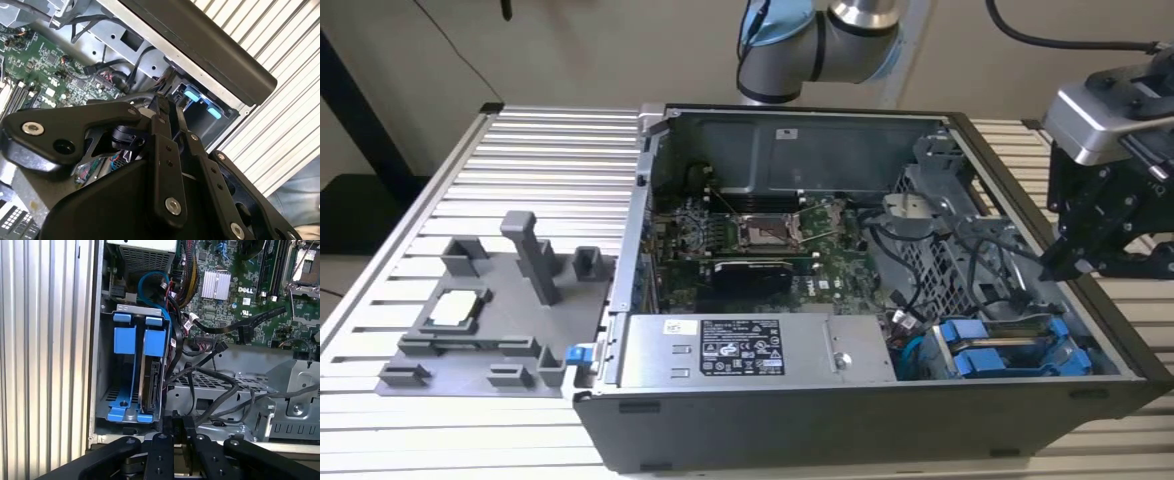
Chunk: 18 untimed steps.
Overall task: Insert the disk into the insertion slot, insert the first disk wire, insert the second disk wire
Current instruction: 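Insert the first disk wire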
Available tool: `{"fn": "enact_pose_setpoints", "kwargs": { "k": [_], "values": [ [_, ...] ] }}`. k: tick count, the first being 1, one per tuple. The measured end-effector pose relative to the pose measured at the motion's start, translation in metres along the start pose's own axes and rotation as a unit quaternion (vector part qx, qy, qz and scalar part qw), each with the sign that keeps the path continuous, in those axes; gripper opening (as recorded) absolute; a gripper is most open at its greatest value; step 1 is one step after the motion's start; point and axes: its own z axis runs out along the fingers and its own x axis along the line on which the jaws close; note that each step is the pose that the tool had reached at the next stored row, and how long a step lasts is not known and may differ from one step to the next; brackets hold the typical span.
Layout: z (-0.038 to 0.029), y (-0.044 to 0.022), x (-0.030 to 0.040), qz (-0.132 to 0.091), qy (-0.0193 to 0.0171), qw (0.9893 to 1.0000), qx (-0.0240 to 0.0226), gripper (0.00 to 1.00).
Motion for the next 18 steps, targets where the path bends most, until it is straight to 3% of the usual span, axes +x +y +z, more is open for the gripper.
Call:
{"fn": "enact_pose_setpoints", "kwargs": {
  "k": [5, 8, 13, 14, 16, 17, 18],
  "values": [
    [0.0016, 0.0000, 0.0002, 0.003, 0.0023, 0.9999, -0.0108, 0.19],
    [0.0047, 0.0003, 0.0004, 0.025, 0.0045, 0.9996, -0.0093, 0.19],
    [0.0086, 0.0008, 0.0010, 0.062, 0.0082, 0.9980, -0.0063, 0.19],
    [0.0089, 0.0007, 0.0014, 0.063, 0.0083, 0.9980, -0.0089, 0.19],
    [0.0090, 0.0001, 0.0022, 0.064, 0.0082, 0.9977, -0.0215, 0.19],
    [0.0097, 0.0001, 0.0024, 0.064, 0.0080, 0.9976, -0.0255, 0.19],
    [0.0104, 0.0003, 0.0025, 0.065, 0.0081, 0.9975, -0.0261, 0.19]
  ]
}}
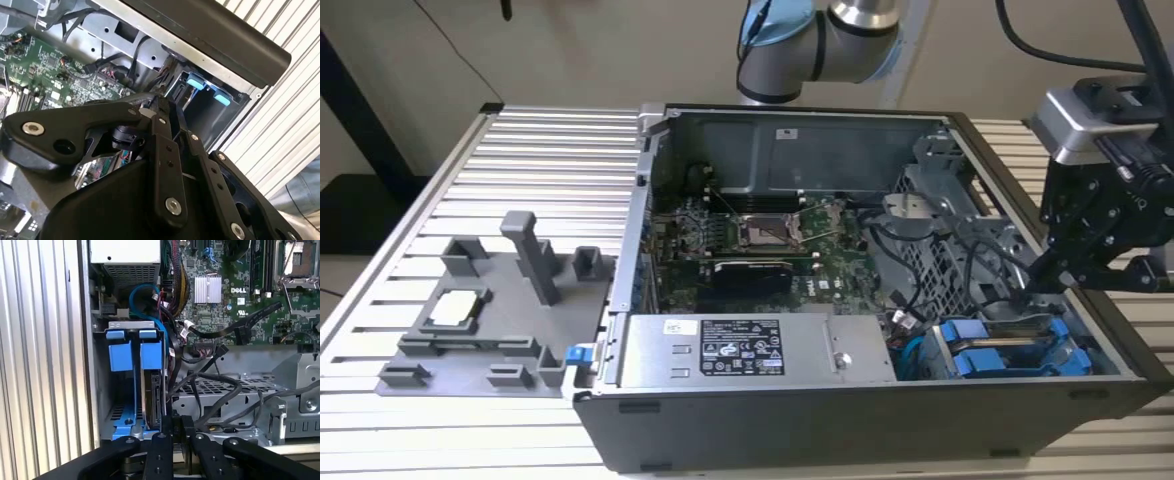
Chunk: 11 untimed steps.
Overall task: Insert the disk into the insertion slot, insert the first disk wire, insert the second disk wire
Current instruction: 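Insert the first disk wire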
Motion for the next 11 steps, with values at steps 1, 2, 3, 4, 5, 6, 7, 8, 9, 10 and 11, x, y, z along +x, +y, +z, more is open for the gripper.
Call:
{"fn": "enact_pose_setpoints", "kwargs": {
  "k": [1, 2, 3, 4, 5, 6, 7, 8, 9, 10, 11],
  "values": [
    [0.0007, 0.0000, 0.0001, 0.003, 0.0003, 1.0000, 0.0001, 0.19],
    [0.0015, 0.0000, 0.0003, 0.006, 0.0004, 1.0000, 0.0004, 0.19],
    [0.0022, 0.0000, 0.0008, 0.009, 0.0005, 1.0000, 0.0006, 0.19],
    [0.0026, -0.0001, 0.0013, 0.011, 0.0006, 0.9999, 0.0008, 0.19],
    [0.0029, -0.0003, 0.0018, 0.012, 0.0007, 0.9999, 0.0009, 0.19],
    [0.0032, -0.0006, 0.0022, 0.014, 0.0007, 0.9999, 0.0009, 0.19],
    [0.0035, -0.0006, 0.0024, 0.014, 0.0007, 0.9999, 0.0008, 0.19],
    [0.0036, -0.0006, 0.0024, 0.015, 0.0008, 0.9999, 0.0008, 0.19],
    [0.0038, -0.0006, 0.0024, 0.015, 0.0009, 0.9999, 0.0008, 0.19],
    [0.0040, -0.0007, 0.0024, 0.015, 0.0009, 0.9999, 0.0008, 0.19],
    [0.0040, -0.0007, 0.0025, 0.015, 0.0009, 0.9999, 0.0008, 0.19]
  ]
}}
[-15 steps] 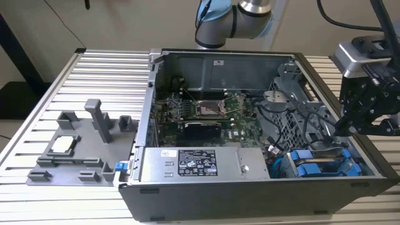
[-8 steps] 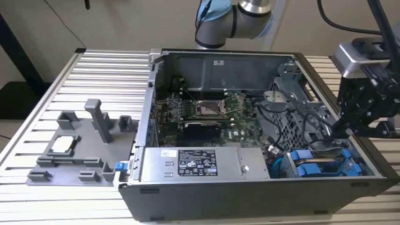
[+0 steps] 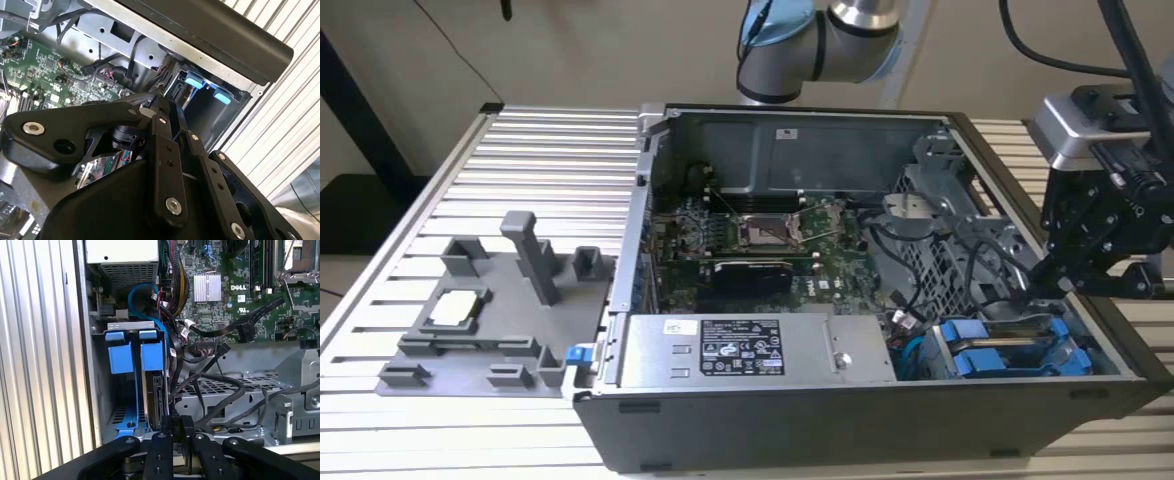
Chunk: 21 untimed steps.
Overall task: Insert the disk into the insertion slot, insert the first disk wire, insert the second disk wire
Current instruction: 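Insert the first disk wire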
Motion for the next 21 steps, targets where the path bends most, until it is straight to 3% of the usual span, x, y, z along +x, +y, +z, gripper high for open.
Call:
{"fn": "enact_pose_setpoints", "kwargs": {
  "k": [8, 14, 21],
  "values": [
    [0.0028, 0.0000, 0.0016, 0.000, 0.0000, 1.0000, -0.0010, 0.19],
    [0.0101, -0.0004, 0.0039, -0.001, 0.0002, 1.0000, -0.0059, 0.19],
    [0.0189, -0.0009, 0.0064, -0.019, -0.0005, 0.9998, -0.0071, 0.19]
  ]
}}
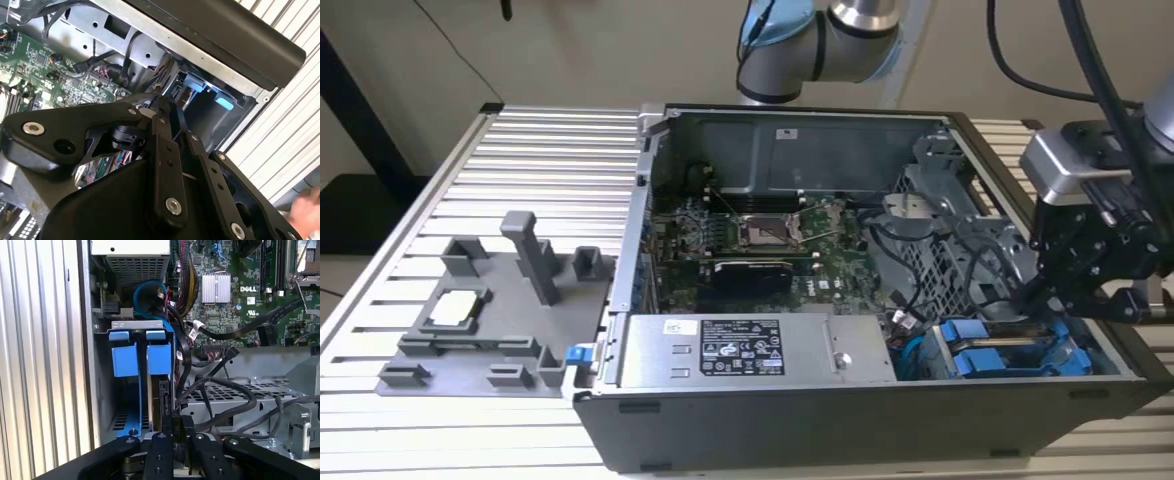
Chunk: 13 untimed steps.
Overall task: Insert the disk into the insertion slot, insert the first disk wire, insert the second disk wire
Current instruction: 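Insert the first disk wire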
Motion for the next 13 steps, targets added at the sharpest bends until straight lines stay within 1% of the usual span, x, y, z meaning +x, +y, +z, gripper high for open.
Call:
{"fn": "enact_pose_setpoints", "kwargs": {
  "k": [3, 6, 13],
  "values": [
    [0.0028, -0.0003, 0.0014, -0.012, -0.0004, 0.9999, -0.0006, 0.19],
    [0.0038, -0.0011, 0.0031, -0.019, -0.0008, 0.9998, 0.0002, 0.19],
    [0.0053, -0.0017, 0.0053, -0.020, -0.0008, 0.9998, 0.0002, 0.19]
  ]
}}
